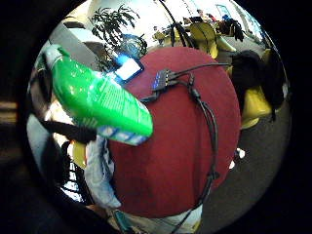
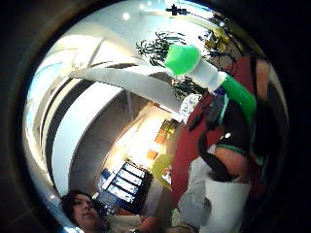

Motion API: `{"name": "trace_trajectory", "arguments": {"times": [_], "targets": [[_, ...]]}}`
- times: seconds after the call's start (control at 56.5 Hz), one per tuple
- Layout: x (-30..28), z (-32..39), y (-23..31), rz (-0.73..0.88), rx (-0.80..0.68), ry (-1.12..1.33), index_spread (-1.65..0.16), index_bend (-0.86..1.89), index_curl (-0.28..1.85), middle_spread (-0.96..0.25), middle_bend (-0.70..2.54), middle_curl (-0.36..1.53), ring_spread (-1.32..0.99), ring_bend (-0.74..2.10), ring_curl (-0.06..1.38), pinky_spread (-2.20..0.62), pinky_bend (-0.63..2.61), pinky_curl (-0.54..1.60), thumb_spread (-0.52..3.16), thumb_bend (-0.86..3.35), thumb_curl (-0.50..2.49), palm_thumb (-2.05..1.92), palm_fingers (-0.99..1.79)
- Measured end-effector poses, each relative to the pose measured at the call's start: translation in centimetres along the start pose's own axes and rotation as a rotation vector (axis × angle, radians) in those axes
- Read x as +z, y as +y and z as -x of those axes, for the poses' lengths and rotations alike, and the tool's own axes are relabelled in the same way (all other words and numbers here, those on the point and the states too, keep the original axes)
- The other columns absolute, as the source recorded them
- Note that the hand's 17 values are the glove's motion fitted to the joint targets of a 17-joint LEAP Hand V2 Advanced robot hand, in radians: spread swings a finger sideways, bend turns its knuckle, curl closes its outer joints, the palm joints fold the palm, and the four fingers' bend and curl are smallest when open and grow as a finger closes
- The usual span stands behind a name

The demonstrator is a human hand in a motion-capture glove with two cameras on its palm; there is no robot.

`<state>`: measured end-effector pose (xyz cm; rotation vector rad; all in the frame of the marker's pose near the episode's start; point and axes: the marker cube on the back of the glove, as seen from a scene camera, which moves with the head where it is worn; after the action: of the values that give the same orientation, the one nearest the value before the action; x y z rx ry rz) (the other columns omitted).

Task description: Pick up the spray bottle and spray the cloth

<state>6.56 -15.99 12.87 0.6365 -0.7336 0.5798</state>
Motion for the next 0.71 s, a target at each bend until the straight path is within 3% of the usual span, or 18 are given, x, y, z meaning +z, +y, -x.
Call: {"name": "trace_trajectory", "arguments": {"times": [0.142, 0.301, 0.389, 0.478, 0.708], "targets": [[2.0, -0.2, -1.2, -0.043, -0.024, 0.011, -0.25, 0.63, 0.46, -0.17, 0.68, 0.61, -0.18, 0.86, 0.57, -0.16, 0.83, 0.59, 1.24, 0.04, 0.54, 0.95, 1.40], [2.2, -0.3, -0.6, -0.065, -0.022, -0.003, -0.24, 0.77, 0.56, -0.19, 0.83, 0.72, -0.20, 0.97, 0.64, -0.16, 0.93, 0.66, 1.38, 0.08, 0.59, 0.97, 1.28], [1.6, 0.1, 0.2, -0.102, -0.091, -0.002, -0.23, 0.80, 0.60, -0.19, 0.87, 0.76, -0.20, 1.01, 0.67, -0.15, 0.97, 0.70, 1.43, 0.09, 0.61, 0.96, 1.23], [0.9, 1.1, 1.1, -0.094, -0.144, 0.021, -0.22, 0.76, 0.61, -0.19, 0.85, 0.77, -0.20, 1.01, 0.68, -0.16, 0.97, 0.71, 1.45, 0.07, 0.62, 0.92, 1.16], [-1.6, 3.4, 4.8, 0.152, -0.316, 0.138, -0.21, 0.38, 0.53, -0.12, 0.63, 0.66, -0.14, 0.83, 0.59, -0.22, 0.77, 0.58, 1.22, -0.02, 0.66, 0.88, 1.04]]}}
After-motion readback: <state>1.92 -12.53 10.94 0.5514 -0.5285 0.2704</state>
